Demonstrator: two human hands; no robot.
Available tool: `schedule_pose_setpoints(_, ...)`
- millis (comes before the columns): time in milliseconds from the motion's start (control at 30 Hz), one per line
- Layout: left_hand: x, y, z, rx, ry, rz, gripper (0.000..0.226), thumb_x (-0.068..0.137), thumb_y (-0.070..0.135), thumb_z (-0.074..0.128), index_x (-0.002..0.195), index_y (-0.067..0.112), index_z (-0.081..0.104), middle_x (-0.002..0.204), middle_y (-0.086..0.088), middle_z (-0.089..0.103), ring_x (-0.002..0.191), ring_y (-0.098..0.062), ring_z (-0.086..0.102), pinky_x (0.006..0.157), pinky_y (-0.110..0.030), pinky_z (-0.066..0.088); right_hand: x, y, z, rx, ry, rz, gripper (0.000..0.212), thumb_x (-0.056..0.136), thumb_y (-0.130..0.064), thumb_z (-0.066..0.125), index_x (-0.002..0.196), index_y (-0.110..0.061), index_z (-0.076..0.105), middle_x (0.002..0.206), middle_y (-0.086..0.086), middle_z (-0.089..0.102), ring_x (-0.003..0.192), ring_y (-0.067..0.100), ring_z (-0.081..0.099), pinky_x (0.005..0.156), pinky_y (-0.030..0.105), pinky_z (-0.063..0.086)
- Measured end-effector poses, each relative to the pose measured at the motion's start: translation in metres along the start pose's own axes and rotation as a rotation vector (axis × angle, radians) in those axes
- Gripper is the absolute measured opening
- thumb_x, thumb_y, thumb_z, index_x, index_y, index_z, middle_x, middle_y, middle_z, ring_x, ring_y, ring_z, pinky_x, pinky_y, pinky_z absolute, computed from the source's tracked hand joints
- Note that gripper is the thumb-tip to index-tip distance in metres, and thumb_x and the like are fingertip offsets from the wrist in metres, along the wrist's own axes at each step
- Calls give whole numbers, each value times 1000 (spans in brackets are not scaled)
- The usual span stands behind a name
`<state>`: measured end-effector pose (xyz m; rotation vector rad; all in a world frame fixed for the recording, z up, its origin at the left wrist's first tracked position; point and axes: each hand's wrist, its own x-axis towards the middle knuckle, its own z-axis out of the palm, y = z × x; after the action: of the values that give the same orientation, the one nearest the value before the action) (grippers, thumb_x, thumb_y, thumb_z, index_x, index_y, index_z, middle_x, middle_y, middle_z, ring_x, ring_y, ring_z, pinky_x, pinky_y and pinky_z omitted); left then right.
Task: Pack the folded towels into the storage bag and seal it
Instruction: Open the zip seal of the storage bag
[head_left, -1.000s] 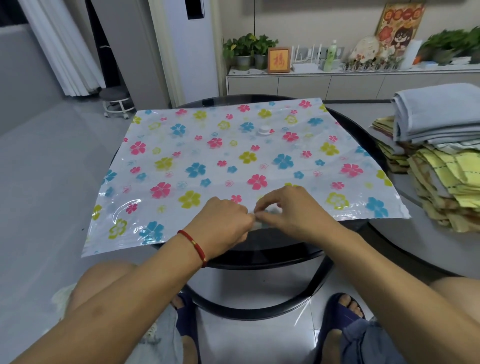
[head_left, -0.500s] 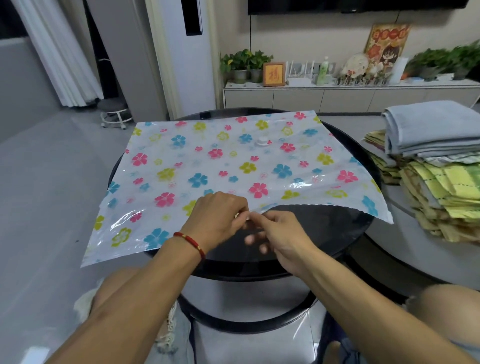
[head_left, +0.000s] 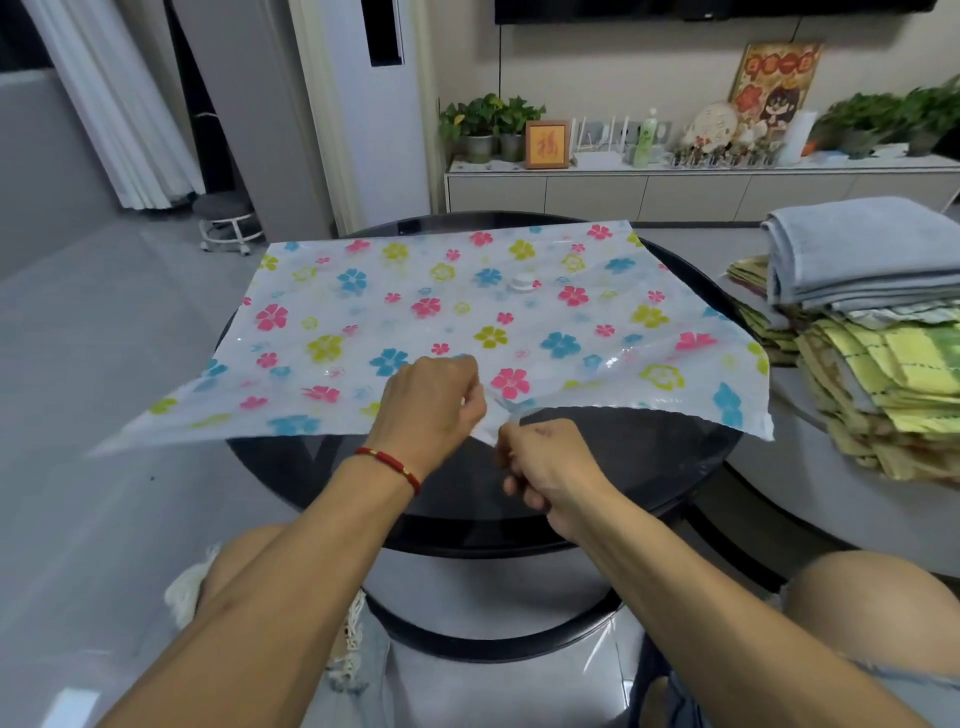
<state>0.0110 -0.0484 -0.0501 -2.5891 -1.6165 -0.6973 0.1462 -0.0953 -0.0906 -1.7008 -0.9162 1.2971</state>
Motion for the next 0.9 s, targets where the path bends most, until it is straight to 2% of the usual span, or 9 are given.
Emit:
schedule_pose_setpoints(167, -3, -3, -4, -42, -69, 40, 8, 91, 23, 56, 86, 16, 59, 78, -3, 69, 72, -25, 65, 71, -45, 55, -2, 2, -5, -213, 33, -112, 33, 77, -33, 57, 67, -5, 71, 49, 0, 66, 42, 21, 68, 35, 19, 38)
schedule_pose_setpoints(267, -8, -5, -2, -11, -124, 72, 6, 89, 27, 57, 89, 21, 56, 72, 0, 68, 68, -26, 64, 67, -43, 55, 5, -1, -17, -229, 160, -208, 34, 78, -48, 59, 79, -17, 72, 58, -2, 74, 46, 21, 72, 42, 26, 51)
schedule_pose_setpoints(367, -9, 1, 4, 11, -128, 142, 17, 87, 33, 59, 98, 27, 48, 79, 9, 61, 70, -24, 61, 61, -37, 50, 7, -1, -18, -54, 162, -208, 14, 85, -29, 64, 87, -16, 68, 63, 0, 77, 44, 20, 69, 46, 30, 56)
schedule_pose_setpoints(433, -7, 8, 10, -57, -160, 205, 29, 89, 31, 61, 116, 29, 49, 102, 10, 65, 84, -21, 63, 69, -37, 53, 8, 1, -14, 19, 175, -173, 16, 84, -20, 65, 86, -4, 70, 65, 5, 76, 44, 25, 68, 46, 34, 57)
schedule_pose_setpoints(500, -2, 11, 13, -141, -133, 266, 40, 91, 17, 62, 128, 27, 56, 116, 4, 67, 96, -20, 65, 80, -39, 55, 8, 5, -13, 17, 202, -142, 18, 83, -20, 64, 78, -4, 67, 65, 6, 74, 42, 24, 58, 42, 29, 46)
schedule_pose_setpoints(600, 7, 16, 14, -161, -22, 337, 38, 84, -5, 55, 114, 15, 67, 102, -6, 70, 91, -29, 68, 72, -44, 56, 9, 9, -17, -15, 228, -115, 10, 80, -18, 64, 72, -11, 64, 67, 3, 67, 47, 17, 49, 43, 24, 37)
schedule_pose_setpoints(733, 19, 22, 14, -136, 162, 233, 28, 75, -15, 50, 90, 7, 59, 79, -10, 60, 68, -31, 53, 59, -46, 51, -4, 13, -21, -217, 183, -165, 19, 84, -20, 61, 102, -16, 66, 66, 1, 75, 58, 9, 69, 50, 23, 49)
schedule_pose_setpoints(833, 21, 22, 15, -184, 140, 220, 25, 70, -16, 50, 77, 6, 60, 74, -8, 60, 69, -30, 54, 60, -46, 51, -15, 16, -25, -530, 293, -395, 18, 92, -26, 60, 104, -20, 49, 82, -3, 69, 70, 22, 65, 62, 38, 54)
schedule_pose_setpoints(900, 17, 22, 16, -215, 102, 261, 27, 71, -17, 52, 75, 6, 66, 81, -8, 69, 76, -30, 62, 67, -46, 54, -23, 18, -26, -807, 413, -626, 19, 97, -28, 56, 110, -25, 43, 89, -6, 60, 57, 22, 51, 51, 37, 39)
